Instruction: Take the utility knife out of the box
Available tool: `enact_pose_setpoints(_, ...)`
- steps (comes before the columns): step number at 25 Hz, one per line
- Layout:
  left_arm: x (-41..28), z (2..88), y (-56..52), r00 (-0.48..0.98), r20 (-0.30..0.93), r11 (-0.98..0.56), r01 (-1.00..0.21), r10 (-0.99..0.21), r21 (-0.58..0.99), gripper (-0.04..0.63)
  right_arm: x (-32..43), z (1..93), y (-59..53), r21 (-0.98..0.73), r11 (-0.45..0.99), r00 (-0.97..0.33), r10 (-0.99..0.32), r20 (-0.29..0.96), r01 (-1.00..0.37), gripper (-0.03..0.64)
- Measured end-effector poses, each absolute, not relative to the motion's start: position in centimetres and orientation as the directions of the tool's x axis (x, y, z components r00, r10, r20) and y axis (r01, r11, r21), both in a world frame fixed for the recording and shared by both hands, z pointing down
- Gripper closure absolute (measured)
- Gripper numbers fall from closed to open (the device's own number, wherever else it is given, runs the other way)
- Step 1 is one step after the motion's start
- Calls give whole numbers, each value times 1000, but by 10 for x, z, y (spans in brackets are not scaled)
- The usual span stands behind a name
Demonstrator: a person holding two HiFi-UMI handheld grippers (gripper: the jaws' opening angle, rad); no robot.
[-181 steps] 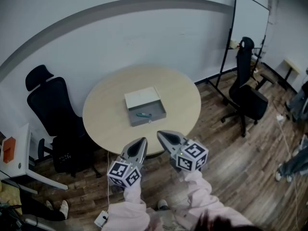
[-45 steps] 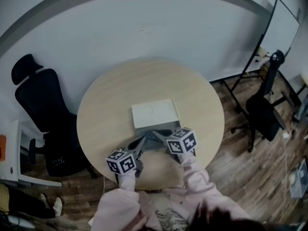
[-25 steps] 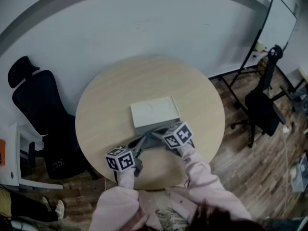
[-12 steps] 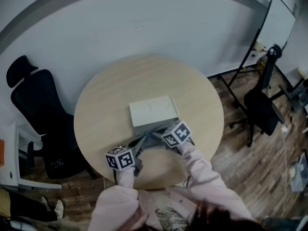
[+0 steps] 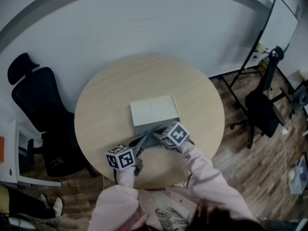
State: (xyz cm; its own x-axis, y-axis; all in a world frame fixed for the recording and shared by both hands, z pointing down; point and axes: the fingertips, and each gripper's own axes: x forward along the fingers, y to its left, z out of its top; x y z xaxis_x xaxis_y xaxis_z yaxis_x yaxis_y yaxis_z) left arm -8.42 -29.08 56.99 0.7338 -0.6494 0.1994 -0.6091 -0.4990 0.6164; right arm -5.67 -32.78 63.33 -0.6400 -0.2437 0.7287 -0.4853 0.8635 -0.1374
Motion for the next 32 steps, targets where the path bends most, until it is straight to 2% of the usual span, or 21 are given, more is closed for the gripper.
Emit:
enact_pose_setpoints(2,-84,570,-290,735,202,-498,-609,-648,617,597,-56,635,-329,-121,867,-627,-247,739,-484,555)
enact_pose_setpoints(27,-89,571,-290,724,211,-483,-618,-656,620,597,-58,661,-337,-40,891,-533,-235,813,-453,440)
enact_pose_setpoints(32,-90,571,-289,722,213,-480,-621,-659,620,597,-56,668,-341,-15,884,-504,-253,826,-467,392)
